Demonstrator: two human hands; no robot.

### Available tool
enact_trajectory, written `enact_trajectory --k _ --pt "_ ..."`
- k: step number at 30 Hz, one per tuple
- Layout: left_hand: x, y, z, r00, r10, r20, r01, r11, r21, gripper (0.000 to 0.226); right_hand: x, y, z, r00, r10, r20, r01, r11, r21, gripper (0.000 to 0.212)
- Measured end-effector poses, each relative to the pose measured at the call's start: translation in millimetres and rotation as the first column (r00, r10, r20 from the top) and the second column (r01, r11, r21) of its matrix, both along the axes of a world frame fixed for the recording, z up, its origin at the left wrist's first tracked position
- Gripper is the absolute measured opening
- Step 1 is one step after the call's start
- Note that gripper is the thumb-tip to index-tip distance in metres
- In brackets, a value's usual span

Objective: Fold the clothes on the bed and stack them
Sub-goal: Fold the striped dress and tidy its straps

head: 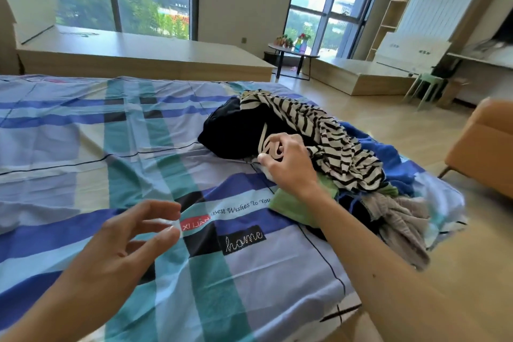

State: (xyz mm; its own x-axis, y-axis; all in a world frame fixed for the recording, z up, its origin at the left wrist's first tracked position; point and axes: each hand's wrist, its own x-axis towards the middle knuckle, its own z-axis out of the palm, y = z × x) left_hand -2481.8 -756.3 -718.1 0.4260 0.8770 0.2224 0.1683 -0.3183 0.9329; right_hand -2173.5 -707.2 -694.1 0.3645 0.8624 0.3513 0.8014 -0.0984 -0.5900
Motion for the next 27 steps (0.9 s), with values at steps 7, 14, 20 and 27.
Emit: enact_trajectory --k 7,14,20,27 --pt "5 4 1 0.999 -0.035 -0.023 0.034 0.999 -0.025 0.077 106 13 -35 0.842 -0.461 0.282 0.496 0.865 -0.068 0.050" --pt "3 11 -1 0.992 -0.078 -0.095 0.072 0.995 -0.068 0.078 138 21 -64 0.844 -0.497 0.201 0.535 0.805 -0.255 0.055" --pt "-14 14 4 0.994 -0.062 -0.087 0.053 0.994 -0.100 0.077 99 36 -30 0.924 -0.380 -0.048 0.382 0.907 0.176 0.055" --pt "-11 16 14 0.991 -0.045 -0.125 0.038 0.998 -0.054 0.050 -16 20 34 0.974 0.120 -0.194 -0.037 0.923 0.383 0.054"
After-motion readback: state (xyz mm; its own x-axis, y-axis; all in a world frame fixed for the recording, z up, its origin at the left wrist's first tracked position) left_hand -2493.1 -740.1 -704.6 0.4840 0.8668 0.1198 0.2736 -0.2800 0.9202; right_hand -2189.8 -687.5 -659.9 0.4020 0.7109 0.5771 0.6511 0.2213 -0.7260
